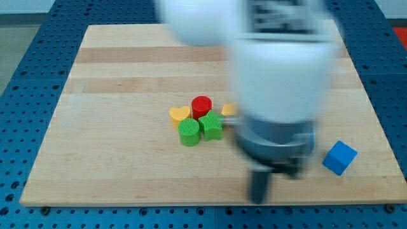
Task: Push the blue cube into the blue triangle
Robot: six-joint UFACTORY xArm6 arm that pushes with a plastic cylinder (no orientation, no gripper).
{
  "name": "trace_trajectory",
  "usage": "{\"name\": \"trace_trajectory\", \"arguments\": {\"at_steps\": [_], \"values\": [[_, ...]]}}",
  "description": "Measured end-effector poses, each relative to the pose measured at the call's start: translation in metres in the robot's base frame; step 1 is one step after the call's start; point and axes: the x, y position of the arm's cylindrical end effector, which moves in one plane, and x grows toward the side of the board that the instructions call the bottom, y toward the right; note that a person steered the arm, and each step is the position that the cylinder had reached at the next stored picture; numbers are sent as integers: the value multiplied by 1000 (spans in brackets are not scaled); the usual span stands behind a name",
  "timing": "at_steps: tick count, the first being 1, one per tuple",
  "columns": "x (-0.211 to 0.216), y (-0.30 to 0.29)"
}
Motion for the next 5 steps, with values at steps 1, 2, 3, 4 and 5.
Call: {"name": "trace_trajectory", "arguments": {"at_steps": [1, 2, 3, 4, 5], "values": [[-1, 134], [-1, 165], [-41, 153], [-102, 118], [-98, 117]]}}
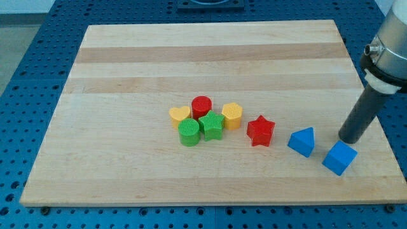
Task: Push the blue cube into the blue triangle
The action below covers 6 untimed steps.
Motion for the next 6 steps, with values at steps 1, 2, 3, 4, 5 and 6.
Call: {"name": "trace_trajectory", "arguments": {"at_steps": [1, 2, 3, 4, 5, 6], "values": [[4, 5], [5, 39], [28, 31], [45, 8], [61, -19], [62, -44]]}}
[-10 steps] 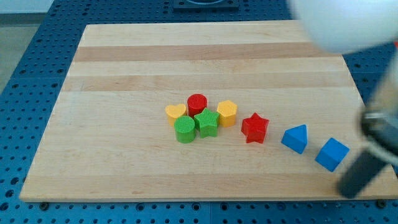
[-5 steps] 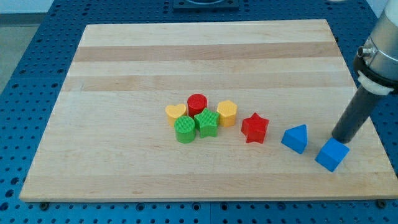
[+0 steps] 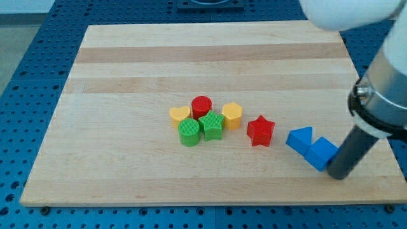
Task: Push the blue cube into the blue triangle
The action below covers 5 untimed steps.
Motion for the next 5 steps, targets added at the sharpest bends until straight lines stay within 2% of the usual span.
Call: {"name": "trace_trajectory", "arguments": {"at_steps": [1, 2, 3, 4, 5], "values": [[0, -24], [2, -20], [2, 42], [-45, 52], [-44, 38]]}}
